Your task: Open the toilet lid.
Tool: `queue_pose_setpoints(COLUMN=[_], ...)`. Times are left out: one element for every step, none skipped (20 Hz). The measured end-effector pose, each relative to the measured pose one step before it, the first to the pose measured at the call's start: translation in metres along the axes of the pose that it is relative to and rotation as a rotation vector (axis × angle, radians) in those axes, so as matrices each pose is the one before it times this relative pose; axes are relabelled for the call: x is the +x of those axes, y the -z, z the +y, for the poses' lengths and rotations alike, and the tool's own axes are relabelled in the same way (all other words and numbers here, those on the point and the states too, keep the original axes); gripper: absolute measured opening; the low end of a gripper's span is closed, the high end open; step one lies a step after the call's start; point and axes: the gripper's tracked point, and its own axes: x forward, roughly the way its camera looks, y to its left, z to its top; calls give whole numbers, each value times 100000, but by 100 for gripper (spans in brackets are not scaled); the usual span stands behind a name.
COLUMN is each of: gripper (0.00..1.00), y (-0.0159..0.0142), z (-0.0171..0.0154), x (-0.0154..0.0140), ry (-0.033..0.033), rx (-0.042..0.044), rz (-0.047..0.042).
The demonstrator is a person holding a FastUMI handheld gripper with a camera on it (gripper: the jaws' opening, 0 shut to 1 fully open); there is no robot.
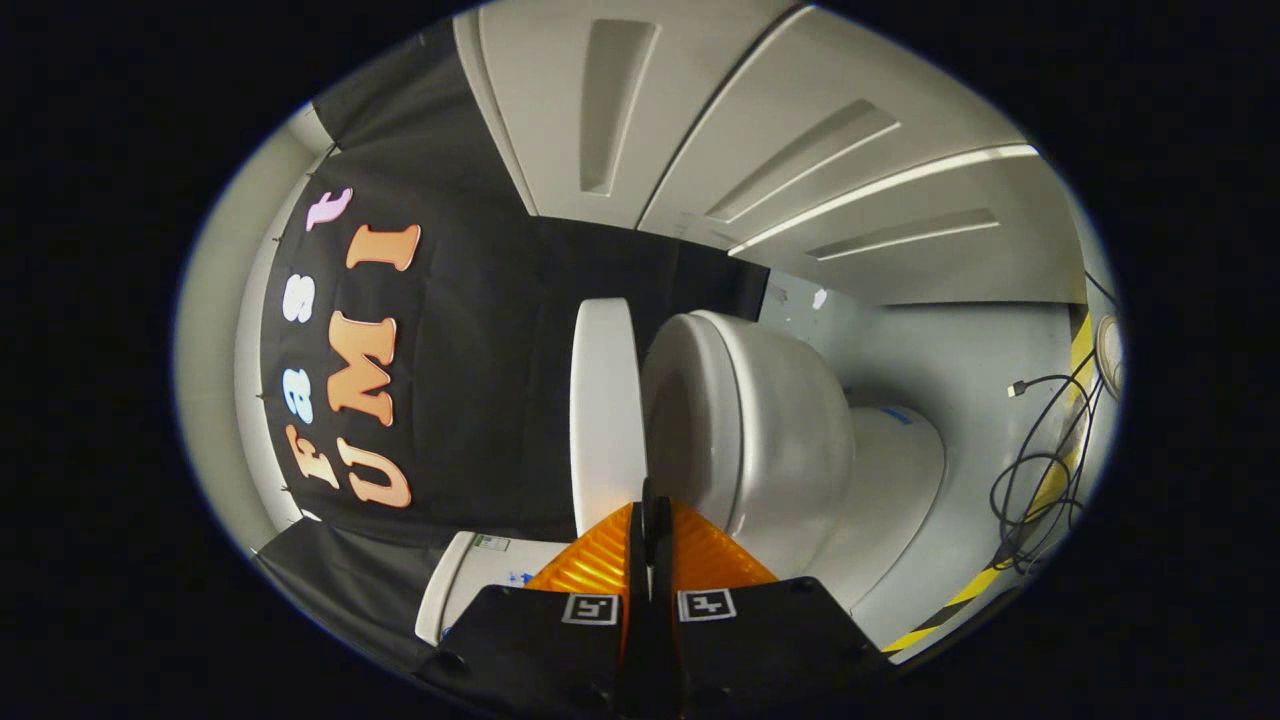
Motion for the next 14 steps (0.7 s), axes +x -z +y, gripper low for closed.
queue_pose_setpoints(gripper=[8, 8, 8, 8, 8, 8, 8, 8, 8, 8, 8, 8, 8, 8], y=[270, 172, -81, -183, -604, -292, -182, 97, -185, -277, 56, 302, 159, 166], z=[1141, 1796, 2060, 1883, 1595, 1500, 1158, 1286, 1159, 1188, 863, 523, 736, 890], x=[-254, -319, 70, 419, 890, 509, 279, -250, -176, -89, -104, -115, -219, -165], ry=[-503, -1176, -913, 476, 747, 1312, 1112, 464, -318, -30, 600, 1125, 548, 554], rx=[-3889, -3712, -4545, -5748, -6836, -7214, -6339, -4426, -2173, -1255, -1604, -1897, -2796, -2885], rz=[-769, -955, -1815, -846, -4199, -1492, -392, 713, -48, -506, -365, -692, -431, -556])
